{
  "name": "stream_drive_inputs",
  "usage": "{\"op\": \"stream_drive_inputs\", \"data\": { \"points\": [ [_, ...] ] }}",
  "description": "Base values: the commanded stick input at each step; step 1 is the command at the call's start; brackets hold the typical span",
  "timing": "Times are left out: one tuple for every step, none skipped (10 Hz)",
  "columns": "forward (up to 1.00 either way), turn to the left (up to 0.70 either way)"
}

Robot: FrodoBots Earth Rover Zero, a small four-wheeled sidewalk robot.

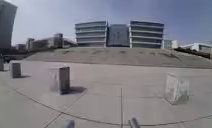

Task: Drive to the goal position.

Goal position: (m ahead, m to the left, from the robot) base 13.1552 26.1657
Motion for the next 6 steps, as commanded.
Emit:
{"op": "stream_drive_inputs", "data": {
  "points": [
    [1.00,0.00],
    [1.00,0.00],
    [1.00,0.00],
    [1.00,0.00],
    [1.00,0.00],
    [1.00,0.00]
  ]
}}
